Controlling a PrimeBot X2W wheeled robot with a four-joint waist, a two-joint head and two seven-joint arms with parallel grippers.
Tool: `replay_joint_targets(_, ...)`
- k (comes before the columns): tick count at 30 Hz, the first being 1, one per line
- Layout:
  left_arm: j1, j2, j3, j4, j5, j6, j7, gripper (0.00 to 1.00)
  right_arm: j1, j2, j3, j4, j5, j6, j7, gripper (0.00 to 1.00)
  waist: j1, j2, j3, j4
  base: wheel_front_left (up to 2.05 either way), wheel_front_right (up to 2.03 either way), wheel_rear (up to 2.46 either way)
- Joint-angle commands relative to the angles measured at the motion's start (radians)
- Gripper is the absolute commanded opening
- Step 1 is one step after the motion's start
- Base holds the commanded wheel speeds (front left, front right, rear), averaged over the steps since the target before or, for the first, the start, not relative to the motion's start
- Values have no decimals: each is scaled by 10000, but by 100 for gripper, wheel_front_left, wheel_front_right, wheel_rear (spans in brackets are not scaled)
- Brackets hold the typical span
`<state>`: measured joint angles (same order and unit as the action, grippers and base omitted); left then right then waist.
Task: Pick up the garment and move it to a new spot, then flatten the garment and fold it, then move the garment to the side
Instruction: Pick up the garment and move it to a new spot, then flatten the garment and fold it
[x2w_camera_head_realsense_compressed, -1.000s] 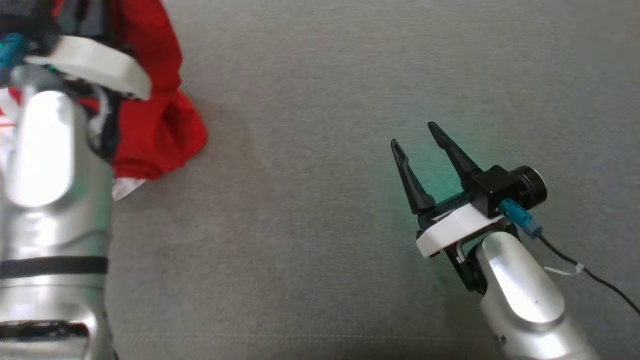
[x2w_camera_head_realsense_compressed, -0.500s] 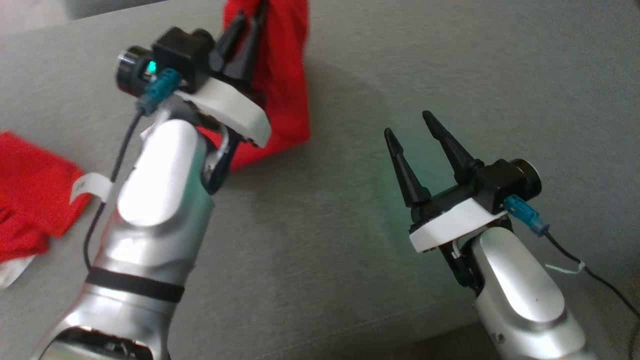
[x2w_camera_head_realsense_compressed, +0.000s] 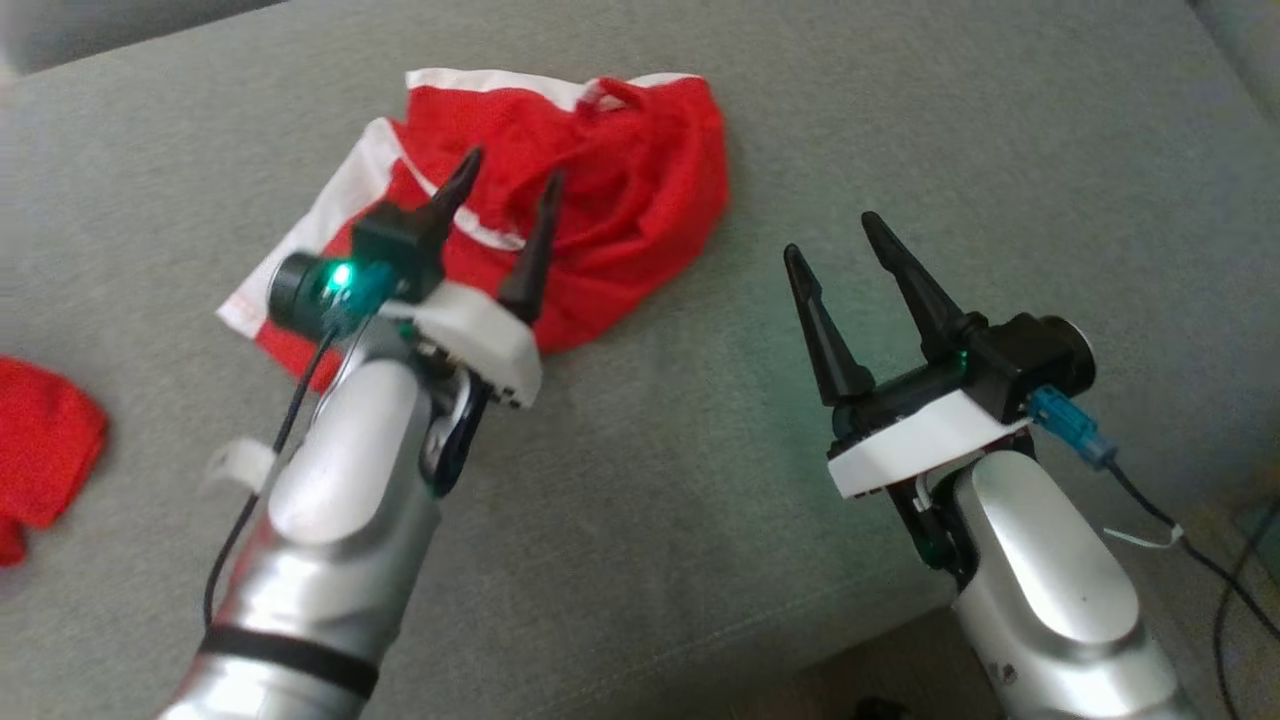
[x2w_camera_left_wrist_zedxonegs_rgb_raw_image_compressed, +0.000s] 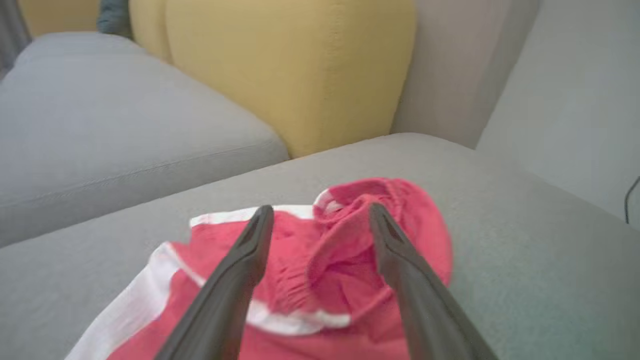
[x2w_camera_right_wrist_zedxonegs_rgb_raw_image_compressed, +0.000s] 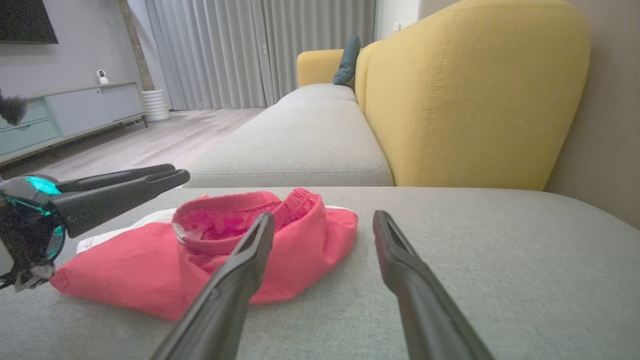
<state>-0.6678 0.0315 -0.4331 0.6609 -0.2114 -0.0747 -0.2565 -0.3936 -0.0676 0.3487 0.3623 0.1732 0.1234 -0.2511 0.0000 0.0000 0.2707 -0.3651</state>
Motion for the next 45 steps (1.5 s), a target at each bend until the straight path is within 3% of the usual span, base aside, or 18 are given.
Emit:
replay_joint_targets(1,109,193,538,-431,53,193,-53,100,128,173,113,-318,-37,73,-107,100,0,0,-200,363,0,0,0)
replay_joint_targets(9,2221,249,2244,-2012,330,1124,-53,100,401,173,-188,-87,-226,73,-107,100,0,0,-827,1588,0,0,0)
replay_joint_targets(20,5070,198,3632,-3805,846,1667,-53,100,1071,173,-729,348,-415,73,-107,100,0,0,-1764,2659,0,0,0)
replay_joint_targets(33,6161,189,3058,-4269,509,1911,-53,100,1333,173,-1049,569,-567,73,-107,100,0,0,-1694,3183,0,0,0)
replay_joint_targets(38,5865,188,2681,-4282,371,1926,-53,100,401,173,-543,1021,-509,73,-107,100,0,0,-1121,3657,0,0,0)
replay_joint_targets(45,5432,188,2109,-4151,153,1938,-53,100,-1281,173,-403,2644,-444,73,-107,100,0,0,-303,4624,0,0,0)
